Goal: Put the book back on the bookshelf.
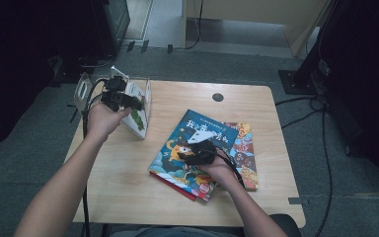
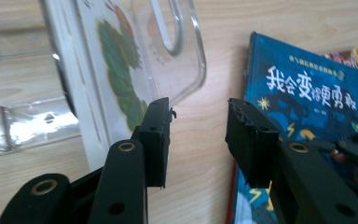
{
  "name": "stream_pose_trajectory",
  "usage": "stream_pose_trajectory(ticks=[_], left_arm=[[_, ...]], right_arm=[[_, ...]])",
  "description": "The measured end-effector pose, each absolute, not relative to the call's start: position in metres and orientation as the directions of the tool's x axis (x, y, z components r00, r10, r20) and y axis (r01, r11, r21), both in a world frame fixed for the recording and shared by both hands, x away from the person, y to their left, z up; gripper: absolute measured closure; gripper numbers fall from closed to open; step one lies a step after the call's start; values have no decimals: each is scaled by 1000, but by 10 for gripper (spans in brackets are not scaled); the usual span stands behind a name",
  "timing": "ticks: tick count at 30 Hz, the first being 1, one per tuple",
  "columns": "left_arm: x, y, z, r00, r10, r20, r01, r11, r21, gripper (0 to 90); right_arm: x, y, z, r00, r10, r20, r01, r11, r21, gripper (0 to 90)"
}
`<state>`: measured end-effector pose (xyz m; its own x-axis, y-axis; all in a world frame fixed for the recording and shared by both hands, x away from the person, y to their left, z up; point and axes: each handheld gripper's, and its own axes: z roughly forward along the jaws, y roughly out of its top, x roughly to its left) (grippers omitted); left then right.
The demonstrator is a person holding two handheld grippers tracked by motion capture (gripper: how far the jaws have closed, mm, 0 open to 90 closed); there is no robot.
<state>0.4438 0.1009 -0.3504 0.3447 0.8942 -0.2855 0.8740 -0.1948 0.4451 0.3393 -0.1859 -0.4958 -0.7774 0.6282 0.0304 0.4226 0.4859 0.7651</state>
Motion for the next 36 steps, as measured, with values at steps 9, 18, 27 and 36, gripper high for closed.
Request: stream_pose_trajectory(ticks=[9,18,27,36], left_arm=[[428,98,-359,398,859,-323,856,-221,467,595],[411,96,-379,449,822,-350,839,-254,481,617],[397,92,-408,480,799,-362,830,-281,481,657],[391,86,-422,535,760,-369,807,-330,489,746]], right_arm=[[337,-188,-495,-777,629,32,423,484,766,439],[334,-197,-492,-772,632,67,450,469,760,547],[330,-218,-486,-752,652,103,467,415,781,596],[327,-246,-482,-706,698,123,504,373,779,608]])
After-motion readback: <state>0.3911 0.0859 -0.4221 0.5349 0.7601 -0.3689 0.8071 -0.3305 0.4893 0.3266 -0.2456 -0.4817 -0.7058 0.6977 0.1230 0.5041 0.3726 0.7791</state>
